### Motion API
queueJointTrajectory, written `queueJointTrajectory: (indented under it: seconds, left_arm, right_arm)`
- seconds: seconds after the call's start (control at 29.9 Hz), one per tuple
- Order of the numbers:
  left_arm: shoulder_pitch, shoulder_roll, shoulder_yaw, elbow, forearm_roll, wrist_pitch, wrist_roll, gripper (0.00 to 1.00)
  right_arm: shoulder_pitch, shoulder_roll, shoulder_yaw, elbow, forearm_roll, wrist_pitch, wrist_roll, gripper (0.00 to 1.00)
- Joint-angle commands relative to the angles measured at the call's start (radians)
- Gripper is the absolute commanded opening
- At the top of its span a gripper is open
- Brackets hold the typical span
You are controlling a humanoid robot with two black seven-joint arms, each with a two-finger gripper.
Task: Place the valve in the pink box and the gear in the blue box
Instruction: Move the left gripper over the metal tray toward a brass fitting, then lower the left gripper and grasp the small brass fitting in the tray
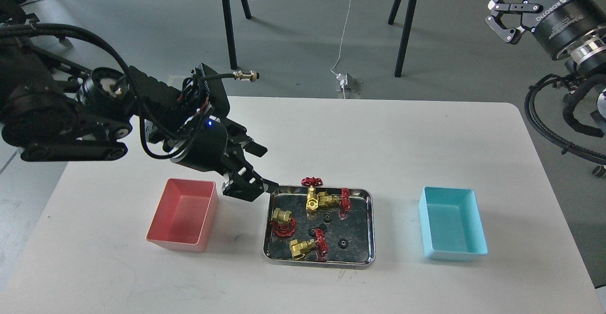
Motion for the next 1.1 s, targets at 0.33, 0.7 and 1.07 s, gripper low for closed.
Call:
queueJointTrajectory:
  seconds: [0.33,0.7,1.07]
  left_arm:
    - [0.357,-0.115,-0.091,0.264,0.004,0.14,0.0,0.79]
    - [0.452,-0.184,-0.099,0.37,0.006,0.175,0.0,0.71]
    - [0.489,-0.218,-0.097,0.41,0.011,0.191,0.0,0.65]
  right_arm:
    - [0.173,0.096,-0.083,-0.078,-0.002,-0.112,0.0,0.99]
    - [0.147,0.094,-0.081,-0.07,-0.002,-0.112,0.0,0.99]
    - [0.119,0.093,-0.078,-0.065,-0.002,-0.112,0.0,0.99]
